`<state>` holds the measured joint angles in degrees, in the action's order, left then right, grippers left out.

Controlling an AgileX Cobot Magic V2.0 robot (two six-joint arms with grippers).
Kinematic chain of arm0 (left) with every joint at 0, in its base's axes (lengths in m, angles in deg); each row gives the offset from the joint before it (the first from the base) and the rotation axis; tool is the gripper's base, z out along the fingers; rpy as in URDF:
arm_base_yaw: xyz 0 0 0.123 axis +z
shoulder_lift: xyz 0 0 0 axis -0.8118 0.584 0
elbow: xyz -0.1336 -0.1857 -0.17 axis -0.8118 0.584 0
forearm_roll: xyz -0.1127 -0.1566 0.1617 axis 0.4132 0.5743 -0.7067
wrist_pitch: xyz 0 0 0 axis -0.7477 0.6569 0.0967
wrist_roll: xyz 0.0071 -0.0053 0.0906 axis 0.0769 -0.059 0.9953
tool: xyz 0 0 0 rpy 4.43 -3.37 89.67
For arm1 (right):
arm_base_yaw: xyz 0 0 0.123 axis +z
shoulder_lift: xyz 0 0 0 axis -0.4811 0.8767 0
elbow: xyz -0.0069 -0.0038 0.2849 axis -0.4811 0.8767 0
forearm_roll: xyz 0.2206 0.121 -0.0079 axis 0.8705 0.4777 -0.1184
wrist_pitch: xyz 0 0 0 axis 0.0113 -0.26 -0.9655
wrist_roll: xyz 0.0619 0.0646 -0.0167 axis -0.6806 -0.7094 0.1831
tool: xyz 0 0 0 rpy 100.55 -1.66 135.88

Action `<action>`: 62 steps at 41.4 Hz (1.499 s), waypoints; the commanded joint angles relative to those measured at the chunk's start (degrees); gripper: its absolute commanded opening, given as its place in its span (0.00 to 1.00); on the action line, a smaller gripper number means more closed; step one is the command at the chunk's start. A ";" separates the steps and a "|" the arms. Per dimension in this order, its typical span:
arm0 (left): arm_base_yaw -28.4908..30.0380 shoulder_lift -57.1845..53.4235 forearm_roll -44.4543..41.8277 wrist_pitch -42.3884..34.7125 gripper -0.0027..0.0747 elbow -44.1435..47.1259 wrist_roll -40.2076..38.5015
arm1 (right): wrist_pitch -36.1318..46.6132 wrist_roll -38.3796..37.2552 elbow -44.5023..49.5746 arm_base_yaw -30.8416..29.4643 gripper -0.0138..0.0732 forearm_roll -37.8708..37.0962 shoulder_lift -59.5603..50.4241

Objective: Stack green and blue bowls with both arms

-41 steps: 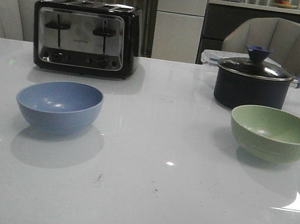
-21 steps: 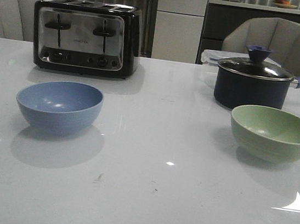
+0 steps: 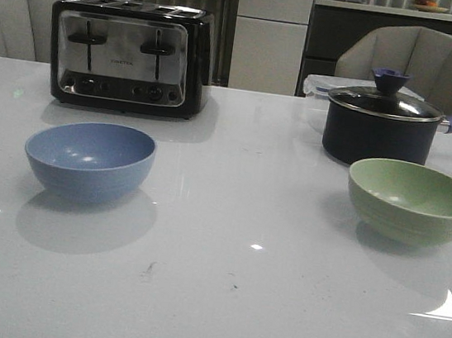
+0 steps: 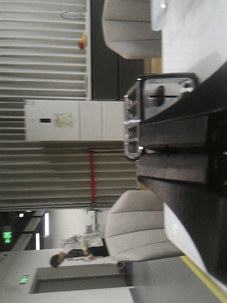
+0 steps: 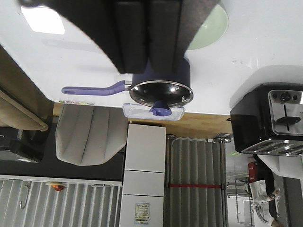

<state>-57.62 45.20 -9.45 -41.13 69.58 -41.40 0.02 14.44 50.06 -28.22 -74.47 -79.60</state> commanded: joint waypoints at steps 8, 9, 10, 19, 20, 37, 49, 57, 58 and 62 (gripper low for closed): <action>-0.10 11.73 -0.15 13.67 0.15 -17.66 -0.19 | -12.37 -0.09 -16.59 -0.23 0.22 -0.61 13.99; -0.10 13.05 -0.03 15.68 0.15 -18.85 -0.19 | -12.99 -0.09 -17.28 -0.23 0.22 -0.61 15.03; -0.10 14.33 0.19 17.07 0.15 -19.61 -0.19 | -14.09 -0.09 -18.02 -0.23 0.22 -0.61 16.36; -0.10 22.34 0.19 26.78 0.15 -21.15 -0.19 | -15.94 -0.09 -18.02 -0.23 0.22 -0.66 24.39; -0.10 23.02 0.19 27.24 0.15 -21.15 -0.19 | -16.12 -0.09 -17.82 -0.23 0.22 -0.66 25.05; -0.10 32.06 0.19 30.48 0.15 -21.15 -0.19 | -17.43 -0.09 -15.36 -0.23 0.33 -0.61 35.55; -0.10 34.62 -0.04 30.48 0.58 -21.15 2.59 | -17.84 -0.09 -16.38 -0.23 0.84 0.48 42.70; -0.10 34.62 -0.04 30.17 0.76 -21.15 2.59 | -17.74 -0.09 -20.78 -0.34 0.84 1.52 51.70; -0.10 34.62 -0.04 30.17 0.76 -21.15 2.59 | -17.75 -0.09 -21.47 -0.34 0.84 1.58 52.90; -0.10 34.62 -0.04 30.17 0.76 -21.15 2.59 | -17.75 -0.09 -24.76 -0.34 0.84 2.41 58.77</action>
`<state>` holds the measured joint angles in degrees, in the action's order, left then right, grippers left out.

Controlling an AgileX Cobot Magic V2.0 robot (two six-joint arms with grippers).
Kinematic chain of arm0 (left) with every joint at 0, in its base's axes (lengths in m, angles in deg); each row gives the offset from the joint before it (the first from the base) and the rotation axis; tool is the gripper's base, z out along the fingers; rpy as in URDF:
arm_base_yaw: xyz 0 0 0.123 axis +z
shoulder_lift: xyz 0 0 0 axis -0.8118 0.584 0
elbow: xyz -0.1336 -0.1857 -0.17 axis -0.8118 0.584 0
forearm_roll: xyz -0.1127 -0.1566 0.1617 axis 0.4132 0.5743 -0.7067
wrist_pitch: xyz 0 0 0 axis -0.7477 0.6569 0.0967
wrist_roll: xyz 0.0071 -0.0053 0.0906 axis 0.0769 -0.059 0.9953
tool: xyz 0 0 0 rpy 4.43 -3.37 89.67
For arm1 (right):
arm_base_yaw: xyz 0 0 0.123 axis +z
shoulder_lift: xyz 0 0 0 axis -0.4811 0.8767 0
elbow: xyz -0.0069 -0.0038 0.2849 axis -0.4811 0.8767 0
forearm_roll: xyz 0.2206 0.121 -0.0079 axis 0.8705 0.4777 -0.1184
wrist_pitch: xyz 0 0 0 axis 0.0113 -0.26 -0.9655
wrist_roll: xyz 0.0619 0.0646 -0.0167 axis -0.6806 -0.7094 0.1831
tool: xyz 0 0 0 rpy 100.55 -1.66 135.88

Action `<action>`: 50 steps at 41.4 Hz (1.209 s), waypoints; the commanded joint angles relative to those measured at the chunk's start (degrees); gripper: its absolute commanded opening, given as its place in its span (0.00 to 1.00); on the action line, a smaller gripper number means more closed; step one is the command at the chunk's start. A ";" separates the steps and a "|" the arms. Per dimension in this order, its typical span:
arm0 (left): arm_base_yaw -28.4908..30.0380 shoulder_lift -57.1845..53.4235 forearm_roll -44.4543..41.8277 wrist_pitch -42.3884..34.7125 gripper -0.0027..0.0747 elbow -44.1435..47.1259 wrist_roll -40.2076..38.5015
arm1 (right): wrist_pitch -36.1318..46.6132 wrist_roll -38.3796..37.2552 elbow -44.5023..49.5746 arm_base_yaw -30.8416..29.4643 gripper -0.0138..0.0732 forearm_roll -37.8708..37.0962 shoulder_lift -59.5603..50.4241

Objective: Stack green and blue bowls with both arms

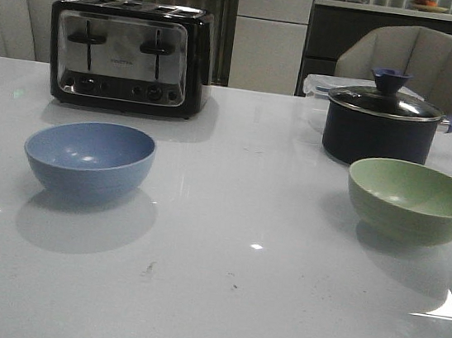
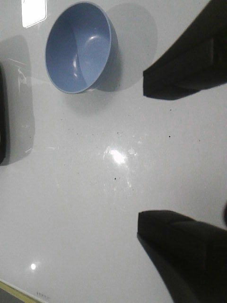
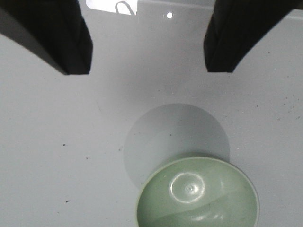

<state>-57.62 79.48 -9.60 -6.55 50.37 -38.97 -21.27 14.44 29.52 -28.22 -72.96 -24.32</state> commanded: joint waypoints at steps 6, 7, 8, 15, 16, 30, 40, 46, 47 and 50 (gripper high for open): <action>-0.10 0.34 0.11 -4.41 0.76 -1.94 0.16 | 3.68 -0.09 -10.68 -1.00 0.84 3.50 13.19; -0.10 0.34 0.11 -4.41 0.76 -1.94 0.16 | 3.68 -0.09 -11.65 -1.40 0.84 4.43 15.14; -0.10 0.34 0.11 -4.41 0.76 -1.94 0.16 | 3.68 0.03 -12.94 -1.83 0.84 5.44 17.05; -0.10 0.34 0.11 -4.41 0.76 -1.94 0.16 | 3.10 2.39 -20.72 -3.06 0.84 9.48 28.00; -0.10 0.34 0.11 -4.41 0.76 -1.94 0.16 | 2.99 2.74 -21.61 -3.06 0.84 9.65 29.77; -0.10 0.34 0.11 -4.41 0.76 -1.94 0.16 | 2.67 3.88 -31.57 -3.06 0.84 8.90 45.45; -0.10 0.34 0.21 -4.20 0.76 -1.94 0.16 | 3.47 3.98 -33.61 -3.06 0.64 6.25 48.56; -0.10 0.34 0.42 -4.20 0.76 -1.94 0.16 | 3.86 3.98 -33.61 -3.06 0.44 6.25 48.56; -0.10 0.34 0.42 -4.20 0.76 -1.94 0.16 | 3.86 3.98 -33.61 -3.06 0.41 6.25 48.56; -0.10 0.34 0.42 -4.20 0.76 -1.94 0.16 | 3.86 3.98 -33.61 -3.06 0.35 6.25 48.56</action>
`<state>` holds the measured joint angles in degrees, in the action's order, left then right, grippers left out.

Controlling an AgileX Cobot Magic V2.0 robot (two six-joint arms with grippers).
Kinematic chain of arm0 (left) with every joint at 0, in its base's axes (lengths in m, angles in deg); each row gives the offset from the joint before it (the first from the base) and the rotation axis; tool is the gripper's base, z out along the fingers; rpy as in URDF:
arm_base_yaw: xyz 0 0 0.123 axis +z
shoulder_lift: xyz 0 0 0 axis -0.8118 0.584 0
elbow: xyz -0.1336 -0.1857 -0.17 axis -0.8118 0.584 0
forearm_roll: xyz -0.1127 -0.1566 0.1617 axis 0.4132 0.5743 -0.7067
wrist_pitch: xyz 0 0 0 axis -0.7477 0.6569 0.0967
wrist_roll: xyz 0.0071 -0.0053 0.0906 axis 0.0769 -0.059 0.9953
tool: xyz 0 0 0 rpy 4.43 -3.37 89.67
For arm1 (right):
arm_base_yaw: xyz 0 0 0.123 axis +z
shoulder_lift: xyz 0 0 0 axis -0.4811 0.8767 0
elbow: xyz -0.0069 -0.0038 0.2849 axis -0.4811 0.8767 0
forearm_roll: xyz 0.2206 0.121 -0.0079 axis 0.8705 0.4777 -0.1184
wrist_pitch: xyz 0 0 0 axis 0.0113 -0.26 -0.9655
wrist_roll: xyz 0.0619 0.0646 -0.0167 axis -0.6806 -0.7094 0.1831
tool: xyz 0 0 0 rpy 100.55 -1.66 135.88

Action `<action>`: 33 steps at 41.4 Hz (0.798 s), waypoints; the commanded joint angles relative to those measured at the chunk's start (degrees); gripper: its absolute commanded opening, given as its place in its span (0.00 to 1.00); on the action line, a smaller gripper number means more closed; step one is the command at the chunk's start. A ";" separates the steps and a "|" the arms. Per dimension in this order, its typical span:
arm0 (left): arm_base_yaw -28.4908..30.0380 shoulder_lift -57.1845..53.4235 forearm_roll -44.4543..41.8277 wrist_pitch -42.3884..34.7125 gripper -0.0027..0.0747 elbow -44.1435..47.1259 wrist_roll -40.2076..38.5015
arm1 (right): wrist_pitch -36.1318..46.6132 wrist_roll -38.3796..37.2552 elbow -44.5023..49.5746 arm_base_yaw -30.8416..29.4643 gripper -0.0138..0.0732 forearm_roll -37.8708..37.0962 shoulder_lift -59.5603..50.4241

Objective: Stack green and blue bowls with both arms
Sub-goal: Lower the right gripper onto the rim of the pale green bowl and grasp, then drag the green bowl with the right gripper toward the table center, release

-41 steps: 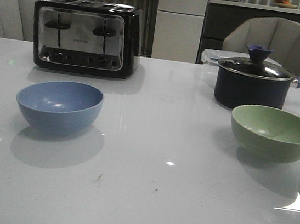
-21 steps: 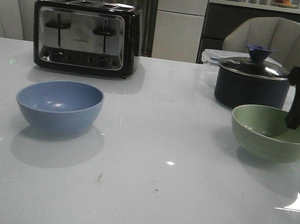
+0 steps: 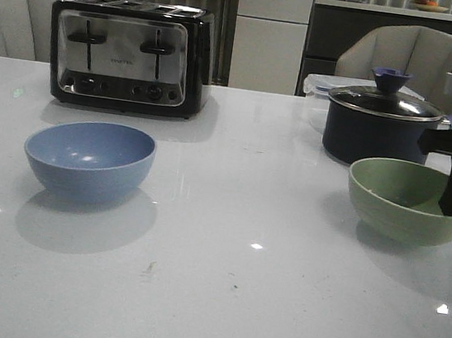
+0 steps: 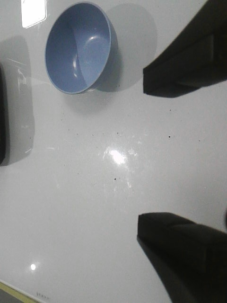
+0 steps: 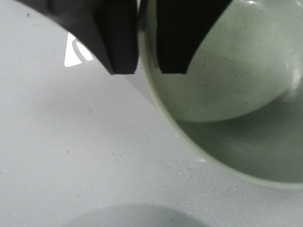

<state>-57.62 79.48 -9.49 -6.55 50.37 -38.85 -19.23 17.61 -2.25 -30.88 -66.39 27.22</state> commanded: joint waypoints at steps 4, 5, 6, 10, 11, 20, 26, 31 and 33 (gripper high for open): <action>-0.10 0.34 0.31 -4.20 0.76 -1.94 0.04 | 1.57 0.81 -1.84 -0.25 0.28 -0.32 -3.51; -0.10 0.34 0.31 -4.20 0.76 -1.94 0.04 | 1.61 0.81 -1.84 0.00 0.28 -0.32 -3.86; -0.10 0.34 0.31 -4.20 0.76 -1.94 0.04 | 1.53 0.81 -1.84 0.22 0.27 -0.32 -4.21; -0.10 0.34 0.31 -4.20 0.76 -1.94 0.04 | 1.48 0.83 -1.84 2.13 0.27 -0.32 -6.48; -0.10 0.34 0.31 -4.20 0.76 -1.94 0.04 | 1.48 0.88 -1.84 3.12 0.27 -0.32 -7.23; -0.10 0.34 0.31 -4.54 0.76 -1.94 0.04 | 1.31 1.00 -1.84 14.85 0.27 -0.32 -9.80; -0.10 0.34 0.31 -4.54 0.76 -1.94 0.04 | 1.31 1.00 -1.84 22.42 0.27 -0.26 -8.48; -0.10 0.34 0.31 -4.54 0.76 -1.94 0.04 | 1.04 1.00 -1.78 27.12 0.27 -0.26 -7.19; -0.10 0.34 0.31 -4.54 0.76 -1.94 0.04 | 1.13 1.00 -1.78 28.40 0.27 -0.26 -6.59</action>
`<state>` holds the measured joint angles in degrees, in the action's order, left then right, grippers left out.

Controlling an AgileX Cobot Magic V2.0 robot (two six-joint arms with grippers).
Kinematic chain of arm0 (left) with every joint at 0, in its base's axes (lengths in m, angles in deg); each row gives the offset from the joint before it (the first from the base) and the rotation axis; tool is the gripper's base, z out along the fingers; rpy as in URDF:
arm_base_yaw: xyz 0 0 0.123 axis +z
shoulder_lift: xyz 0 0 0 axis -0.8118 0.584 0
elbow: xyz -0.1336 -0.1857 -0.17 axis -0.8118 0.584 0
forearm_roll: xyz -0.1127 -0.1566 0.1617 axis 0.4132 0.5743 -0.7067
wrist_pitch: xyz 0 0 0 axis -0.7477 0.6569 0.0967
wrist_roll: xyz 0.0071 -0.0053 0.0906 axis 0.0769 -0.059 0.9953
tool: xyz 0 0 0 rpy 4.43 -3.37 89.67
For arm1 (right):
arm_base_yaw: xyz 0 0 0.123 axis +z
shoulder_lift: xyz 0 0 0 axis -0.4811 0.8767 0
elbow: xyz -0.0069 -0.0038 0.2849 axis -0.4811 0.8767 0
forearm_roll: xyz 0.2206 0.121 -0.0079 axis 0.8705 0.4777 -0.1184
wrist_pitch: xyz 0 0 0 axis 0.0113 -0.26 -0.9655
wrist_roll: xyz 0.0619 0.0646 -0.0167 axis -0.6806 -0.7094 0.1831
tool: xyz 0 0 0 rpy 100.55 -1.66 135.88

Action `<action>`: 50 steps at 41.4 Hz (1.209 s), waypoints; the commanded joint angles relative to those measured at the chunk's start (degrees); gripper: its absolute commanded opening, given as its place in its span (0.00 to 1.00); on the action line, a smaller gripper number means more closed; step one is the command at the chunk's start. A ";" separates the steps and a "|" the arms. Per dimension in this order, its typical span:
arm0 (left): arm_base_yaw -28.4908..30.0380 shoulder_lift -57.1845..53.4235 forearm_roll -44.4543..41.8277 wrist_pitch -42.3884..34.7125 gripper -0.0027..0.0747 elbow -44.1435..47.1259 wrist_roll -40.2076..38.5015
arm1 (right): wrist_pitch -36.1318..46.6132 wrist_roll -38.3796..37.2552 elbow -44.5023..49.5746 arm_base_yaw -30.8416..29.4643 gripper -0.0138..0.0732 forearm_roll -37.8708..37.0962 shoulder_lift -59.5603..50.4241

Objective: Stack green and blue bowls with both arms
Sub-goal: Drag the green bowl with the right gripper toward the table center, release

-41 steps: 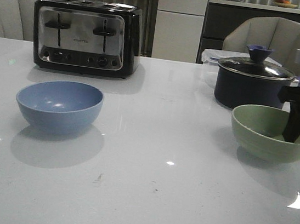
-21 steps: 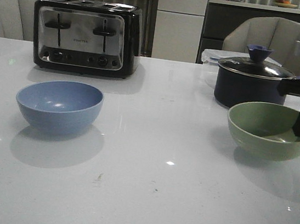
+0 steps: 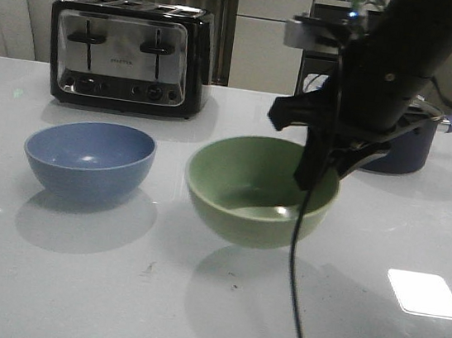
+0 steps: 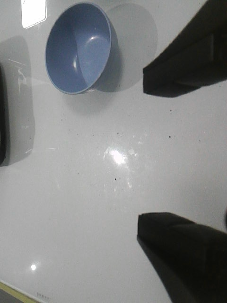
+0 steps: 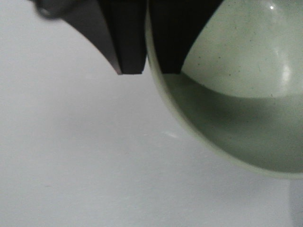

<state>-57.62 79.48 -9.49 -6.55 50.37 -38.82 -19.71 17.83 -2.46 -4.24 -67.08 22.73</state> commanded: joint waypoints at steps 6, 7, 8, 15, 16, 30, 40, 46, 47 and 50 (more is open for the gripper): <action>-0.10 0.34 0.31 -4.54 0.76 -1.94 0.01 | 2.99 0.78 -1.57 3.30 0.31 2.26 -0.22; -0.10 0.34 0.31 -4.54 0.76 -1.94 0.01 | 3.29 0.78 -1.57 3.30 0.34 2.59 0.12; -0.10 0.34 0.31 -4.54 0.76 -1.94 0.01 | 3.68 0.78 -1.57 3.30 0.36 2.83 0.57; -0.10 0.34 0.31 -4.54 0.76 -1.94 0.01 | 5.35 0.78 -1.57 3.30 0.59 2.77 1.29; -0.10 0.34 0.31 -4.54 0.76 -1.94 0.01 | 5.65 0.78 -1.57 3.30 0.62 2.77 1.23; -0.10 0.34 0.31 -4.54 0.76 -1.94 0.01 | 5.16 4.37 1.00 3.48 0.65 1.14 -11.32; -0.10 0.34 0.31 -4.54 0.76 -1.94 0.01 | 5.36 8.38 13.05 3.94 0.65 1.14 -30.45; -0.10 0.34 1.30 -4.54 0.76 -1.94 0.01 | 5.27 8.38 21.20 3.94 0.65 1.14 -41.83; -0.10 0.34 1.64 -4.54 0.76 -1.94 0.01 | 5.23 8.38 22.33 3.94 0.65 1.14 -43.29; -0.10 0.43 3.38 -4.54 0.76 -1.94 0.52 | 4.84 8.38 26.22 3.94 0.65 1.14 -47.86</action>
<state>-57.62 79.48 -7.86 -6.64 50.37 -38.50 -17.33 25.27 21.71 -0.29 -65.76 -19.73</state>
